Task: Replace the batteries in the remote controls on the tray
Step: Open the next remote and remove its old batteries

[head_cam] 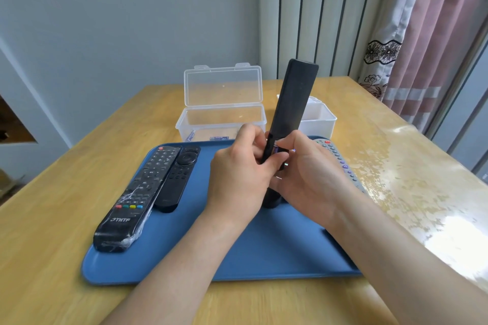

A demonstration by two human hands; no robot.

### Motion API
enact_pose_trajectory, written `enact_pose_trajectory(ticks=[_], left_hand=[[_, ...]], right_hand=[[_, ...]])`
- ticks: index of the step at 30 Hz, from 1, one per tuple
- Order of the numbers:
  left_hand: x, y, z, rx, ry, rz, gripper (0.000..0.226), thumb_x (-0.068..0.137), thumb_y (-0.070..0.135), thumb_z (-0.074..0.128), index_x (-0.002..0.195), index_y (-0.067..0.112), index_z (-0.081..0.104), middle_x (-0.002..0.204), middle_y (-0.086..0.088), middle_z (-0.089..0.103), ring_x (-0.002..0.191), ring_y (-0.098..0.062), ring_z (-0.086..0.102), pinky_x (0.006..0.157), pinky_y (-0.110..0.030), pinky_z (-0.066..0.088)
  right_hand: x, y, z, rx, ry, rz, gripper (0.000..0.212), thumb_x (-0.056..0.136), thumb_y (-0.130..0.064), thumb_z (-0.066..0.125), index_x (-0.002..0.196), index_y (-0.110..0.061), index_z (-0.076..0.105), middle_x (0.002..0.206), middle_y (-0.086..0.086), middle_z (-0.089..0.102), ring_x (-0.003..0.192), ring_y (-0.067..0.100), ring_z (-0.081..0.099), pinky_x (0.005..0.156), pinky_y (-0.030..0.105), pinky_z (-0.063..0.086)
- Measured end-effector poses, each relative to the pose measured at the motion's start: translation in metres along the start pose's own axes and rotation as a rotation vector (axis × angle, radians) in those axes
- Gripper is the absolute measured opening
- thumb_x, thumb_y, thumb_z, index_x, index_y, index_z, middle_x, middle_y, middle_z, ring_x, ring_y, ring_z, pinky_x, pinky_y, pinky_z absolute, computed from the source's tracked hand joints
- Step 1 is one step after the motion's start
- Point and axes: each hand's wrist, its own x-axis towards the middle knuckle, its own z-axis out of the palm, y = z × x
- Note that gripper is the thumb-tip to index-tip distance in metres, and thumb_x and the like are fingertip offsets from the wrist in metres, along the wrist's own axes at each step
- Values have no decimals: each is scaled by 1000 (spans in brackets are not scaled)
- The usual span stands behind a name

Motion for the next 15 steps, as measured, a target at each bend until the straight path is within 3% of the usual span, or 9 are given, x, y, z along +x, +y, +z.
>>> enact_pose_trajectory(ticks=[7, 15], left_hand=[[0, 0, -1, 15, -12, 21, 35, 79, 32, 76, 82, 33, 42, 77, 10, 73, 74, -14, 70, 68, -37, 53], [-2, 5, 0, -17, -34, -9, 34, 77, 23, 79, 85, 28, 47, 78, 8, 74, 70, -9, 69, 67, -34, 53]], right_hand=[[2, 1, -2, 10, -13, -15, 23, 91, -1, 40, 107, -3, 57, 93, 18, 62, 75, 26, 69, 67, 33, 59], [4, 4, -5, 36, 34, -14, 21, 94, -3, 38, 109, -3, 54, 93, 20, 64, 77, 27, 69, 64, 30, 58]])
